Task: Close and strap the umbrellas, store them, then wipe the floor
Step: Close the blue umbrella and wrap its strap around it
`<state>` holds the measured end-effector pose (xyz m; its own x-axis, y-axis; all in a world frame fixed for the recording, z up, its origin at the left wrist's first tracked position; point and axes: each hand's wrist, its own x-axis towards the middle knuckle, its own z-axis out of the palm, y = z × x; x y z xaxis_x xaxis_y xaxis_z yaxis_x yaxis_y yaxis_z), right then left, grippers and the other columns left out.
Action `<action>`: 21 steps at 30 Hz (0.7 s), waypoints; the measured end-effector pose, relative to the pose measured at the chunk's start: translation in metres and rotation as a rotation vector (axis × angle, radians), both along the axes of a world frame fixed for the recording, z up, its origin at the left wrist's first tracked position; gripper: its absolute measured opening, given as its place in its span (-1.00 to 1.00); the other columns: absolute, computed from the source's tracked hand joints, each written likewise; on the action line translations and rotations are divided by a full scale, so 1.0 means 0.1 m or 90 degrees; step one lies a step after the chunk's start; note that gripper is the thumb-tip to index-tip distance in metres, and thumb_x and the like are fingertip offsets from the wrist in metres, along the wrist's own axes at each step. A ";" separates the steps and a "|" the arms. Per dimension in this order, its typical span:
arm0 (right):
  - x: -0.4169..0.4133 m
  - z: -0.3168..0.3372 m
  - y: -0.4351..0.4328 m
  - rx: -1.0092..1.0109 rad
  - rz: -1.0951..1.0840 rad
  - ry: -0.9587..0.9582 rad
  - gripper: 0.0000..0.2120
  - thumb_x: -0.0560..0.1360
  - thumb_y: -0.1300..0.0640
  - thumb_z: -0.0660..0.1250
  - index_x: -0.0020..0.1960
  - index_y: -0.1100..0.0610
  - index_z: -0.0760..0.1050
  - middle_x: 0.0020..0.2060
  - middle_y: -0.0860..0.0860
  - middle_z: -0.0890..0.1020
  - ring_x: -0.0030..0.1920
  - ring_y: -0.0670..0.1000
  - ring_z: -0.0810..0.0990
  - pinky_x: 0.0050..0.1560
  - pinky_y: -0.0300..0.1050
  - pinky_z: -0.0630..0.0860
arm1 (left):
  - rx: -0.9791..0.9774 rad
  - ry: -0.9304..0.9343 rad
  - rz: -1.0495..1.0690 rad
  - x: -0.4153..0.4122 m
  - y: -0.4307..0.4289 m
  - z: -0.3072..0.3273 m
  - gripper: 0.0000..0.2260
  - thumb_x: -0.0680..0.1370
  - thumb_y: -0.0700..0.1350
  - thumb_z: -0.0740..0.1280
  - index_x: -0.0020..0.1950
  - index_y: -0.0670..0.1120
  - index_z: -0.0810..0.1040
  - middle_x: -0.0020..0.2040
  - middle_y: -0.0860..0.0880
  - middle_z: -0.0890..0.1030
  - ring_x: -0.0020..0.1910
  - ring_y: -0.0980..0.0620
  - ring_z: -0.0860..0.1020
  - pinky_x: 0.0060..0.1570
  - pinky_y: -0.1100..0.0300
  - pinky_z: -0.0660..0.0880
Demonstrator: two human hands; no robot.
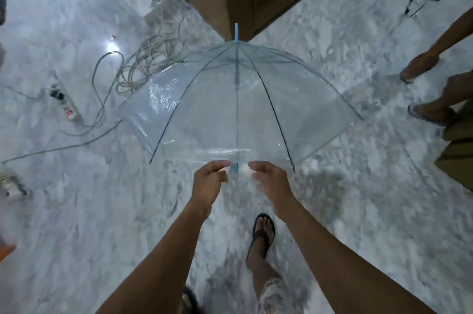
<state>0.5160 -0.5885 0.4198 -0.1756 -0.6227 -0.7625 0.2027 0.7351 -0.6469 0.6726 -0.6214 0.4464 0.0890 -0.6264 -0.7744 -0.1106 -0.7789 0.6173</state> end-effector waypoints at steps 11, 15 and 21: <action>0.44 -1.01 0.13 -0.034 0.083 0.105 -0.78 0.55 0.20 0.41 0.19 0.13 0.64 0.11 -0.03 0.68 0.11 -0.08 0.64 0.20 -0.21 0.53 | -0.007 -0.008 0.011 0.38 0.19 -0.95 -0.87 0.55 -0.22 0.40 0.07 -0.07 0.68 -0.01 0.04 0.68 -0.02 0.18 0.60 0.00 0.30 0.48; 0.58 -1.71 -0.15 -0.031 0.071 0.118 -0.82 0.56 0.17 0.41 0.16 0.09 0.65 0.00 -0.05 0.66 0.00 -0.12 0.61 0.05 -0.25 0.50 | -0.086 0.001 -0.052 0.52 -0.08 -1.82 -0.88 0.58 -0.18 0.37 0.08 -0.08 0.68 -0.02 0.04 0.67 -0.04 0.15 0.59 -0.06 0.32 0.46; 0.54 -2.98 -0.94 -0.108 0.041 0.131 -0.77 0.56 0.15 0.41 0.20 0.15 0.62 -0.06 -0.04 0.63 -0.06 -0.06 0.57 -0.11 -0.28 0.45 | -0.261 -0.017 -0.151 0.43 -0.80 -3.48 -0.91 0.58 -0.13 0.37 0.01 -0.08 0.67 -0.10 0.03 0.66 -0.05 0.05 0.59 -0.03 0.24 0.46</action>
